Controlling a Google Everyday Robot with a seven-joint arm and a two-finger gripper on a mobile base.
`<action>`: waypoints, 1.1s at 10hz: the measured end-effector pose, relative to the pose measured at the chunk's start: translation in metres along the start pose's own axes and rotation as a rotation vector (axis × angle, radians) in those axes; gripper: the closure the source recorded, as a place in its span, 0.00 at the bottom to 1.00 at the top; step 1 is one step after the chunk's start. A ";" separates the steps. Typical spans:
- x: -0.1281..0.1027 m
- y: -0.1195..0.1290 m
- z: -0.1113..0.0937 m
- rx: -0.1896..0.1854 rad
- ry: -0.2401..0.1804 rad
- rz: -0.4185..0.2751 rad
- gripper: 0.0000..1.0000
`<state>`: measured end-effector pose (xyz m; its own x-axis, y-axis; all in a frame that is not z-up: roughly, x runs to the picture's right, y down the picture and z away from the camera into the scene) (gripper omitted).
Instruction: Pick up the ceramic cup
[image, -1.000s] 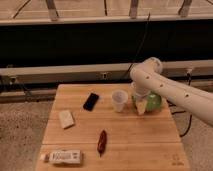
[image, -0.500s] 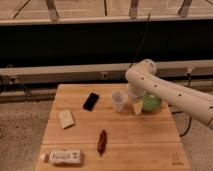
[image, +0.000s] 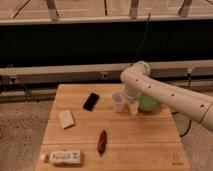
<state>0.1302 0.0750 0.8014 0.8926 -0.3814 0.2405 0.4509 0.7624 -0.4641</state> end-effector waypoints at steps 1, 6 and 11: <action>-0.001 0.000 0.002 -0.001 0.000 -0.006 0.20; -0.005 -0.004 0.008 -0.005 0.000 -0.034 0.20; -0.008 -0.007 0.010 -0.006 0.002 -0.054 0.20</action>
<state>0.1194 0.0782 0.8117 0.8669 -0.4229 0.2638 0.4985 0.7377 -0.4553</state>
